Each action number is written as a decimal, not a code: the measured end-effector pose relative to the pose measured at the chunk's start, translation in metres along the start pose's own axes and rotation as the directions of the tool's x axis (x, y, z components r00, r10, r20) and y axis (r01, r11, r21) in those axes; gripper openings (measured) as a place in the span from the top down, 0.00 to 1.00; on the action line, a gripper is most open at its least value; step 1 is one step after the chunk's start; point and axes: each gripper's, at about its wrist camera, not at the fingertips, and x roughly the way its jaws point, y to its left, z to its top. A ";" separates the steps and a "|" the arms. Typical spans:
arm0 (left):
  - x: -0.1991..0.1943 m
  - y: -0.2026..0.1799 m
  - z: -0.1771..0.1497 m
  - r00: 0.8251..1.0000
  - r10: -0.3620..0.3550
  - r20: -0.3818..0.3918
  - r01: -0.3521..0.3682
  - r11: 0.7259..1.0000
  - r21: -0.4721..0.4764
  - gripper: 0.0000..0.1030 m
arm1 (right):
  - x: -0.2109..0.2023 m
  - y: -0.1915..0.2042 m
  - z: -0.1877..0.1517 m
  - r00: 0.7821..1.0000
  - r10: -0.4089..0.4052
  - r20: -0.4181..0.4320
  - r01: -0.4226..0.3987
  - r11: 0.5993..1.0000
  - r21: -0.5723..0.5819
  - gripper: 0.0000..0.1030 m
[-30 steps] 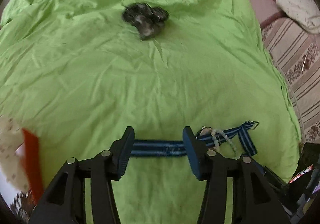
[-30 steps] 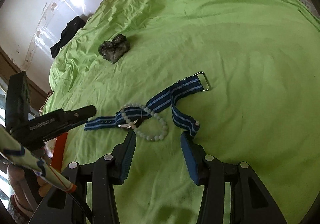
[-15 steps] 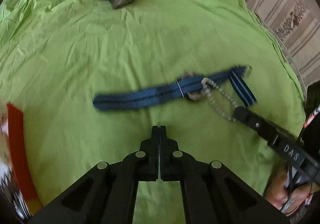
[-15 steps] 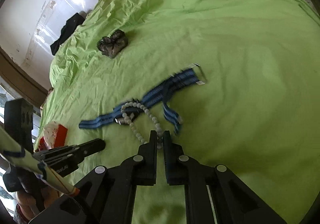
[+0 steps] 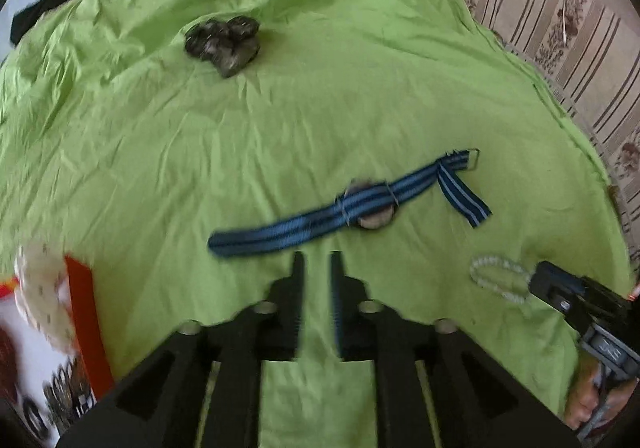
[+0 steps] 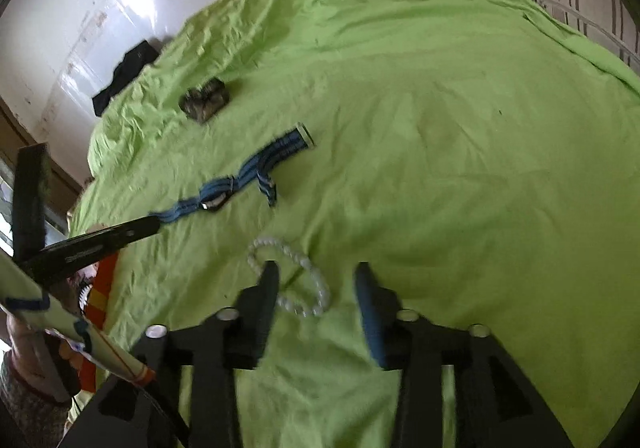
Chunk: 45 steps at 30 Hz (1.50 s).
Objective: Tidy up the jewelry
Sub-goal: 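Grasp the blue striped watch strap with left gripper while right grasps white bead bracelet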
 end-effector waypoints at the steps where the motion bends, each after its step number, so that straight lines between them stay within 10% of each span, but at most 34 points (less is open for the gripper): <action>1: 0.004 -0.004 0.005 1.000 0.010 0.004 -0.010 1.000 0.019 0.71 | 0.001 0.001 0.000 1.000 -0.001 0.001 0.001 1.000 -0.006 0.55; 21: 0.056 -0.029 0.021 0.997 -0.003 -0.083 0.028 0.956 0.293 0.40 | 0.023 0.016 0.001 0.999 -0.027 -0.042 0.021 0.992 -0.127 0.55; 27: 0.045 -0.028 0.017 0.992 -0.031 -0.125 0.064 0.962 0.265 0.95 | 0.027 0.023 -0.001 0.998 -0.041 -0.055 0.030 0.983 -0.183 0.84; 45: -0.067 -0.021 -0.050 0.999 -0.014 0.033 0.013 0.999 0.040 0.98 | -0.009 0.011 -0.004 0.994 0.103 0.034 -0.101 0.994 -0.052 0.94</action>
